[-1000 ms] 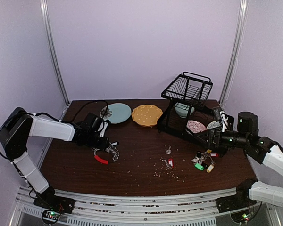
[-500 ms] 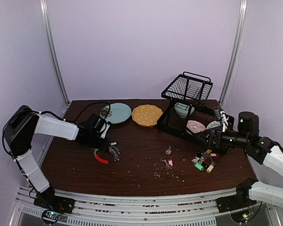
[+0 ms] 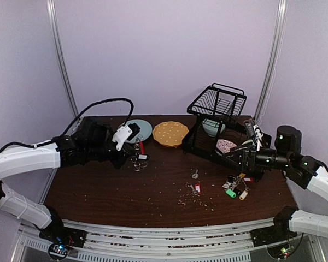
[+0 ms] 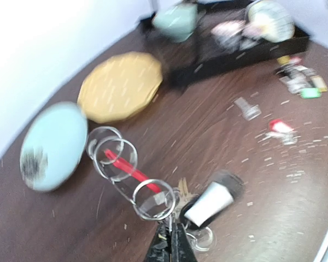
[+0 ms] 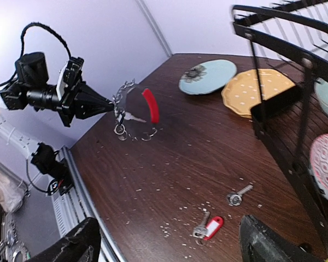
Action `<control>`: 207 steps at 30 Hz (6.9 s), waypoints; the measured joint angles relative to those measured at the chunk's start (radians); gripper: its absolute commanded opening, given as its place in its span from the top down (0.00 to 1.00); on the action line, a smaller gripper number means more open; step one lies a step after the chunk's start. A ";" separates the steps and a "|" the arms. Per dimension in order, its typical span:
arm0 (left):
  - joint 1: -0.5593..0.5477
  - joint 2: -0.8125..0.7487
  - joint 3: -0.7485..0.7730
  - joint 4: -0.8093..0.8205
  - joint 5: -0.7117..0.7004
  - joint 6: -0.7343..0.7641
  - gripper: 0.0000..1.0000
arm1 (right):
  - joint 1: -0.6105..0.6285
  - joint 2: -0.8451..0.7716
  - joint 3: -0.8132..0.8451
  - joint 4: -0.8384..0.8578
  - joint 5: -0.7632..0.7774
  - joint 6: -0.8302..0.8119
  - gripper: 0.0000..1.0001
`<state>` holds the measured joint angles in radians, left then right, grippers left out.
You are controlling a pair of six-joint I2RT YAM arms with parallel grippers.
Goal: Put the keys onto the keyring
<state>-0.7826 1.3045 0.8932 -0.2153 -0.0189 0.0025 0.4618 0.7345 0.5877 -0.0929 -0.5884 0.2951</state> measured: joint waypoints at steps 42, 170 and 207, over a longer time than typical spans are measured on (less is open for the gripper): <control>-0.076 -0.376 -0.069 0.110 0.554 0.317 1.00 | 0.686 0.762 0.605 0.389 0.110 -0.349 0.91; -0.091 -0.367 -0.113 0.224 0.661 0.241 0.93 | 0.768 0.703 0.564 0.312 0.354 -0.550 1.00; -0.129 -0.667 -0.218 0.100 0.755 0.653 1.00 | 0.758 0.472 0.325 0.364 0.385 -0.719 0.39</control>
<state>-0.9119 0.6376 0.6754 -0.1158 0.7364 0.6552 1.2198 1.2068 0.9131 0.2714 -0.2031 -0.4244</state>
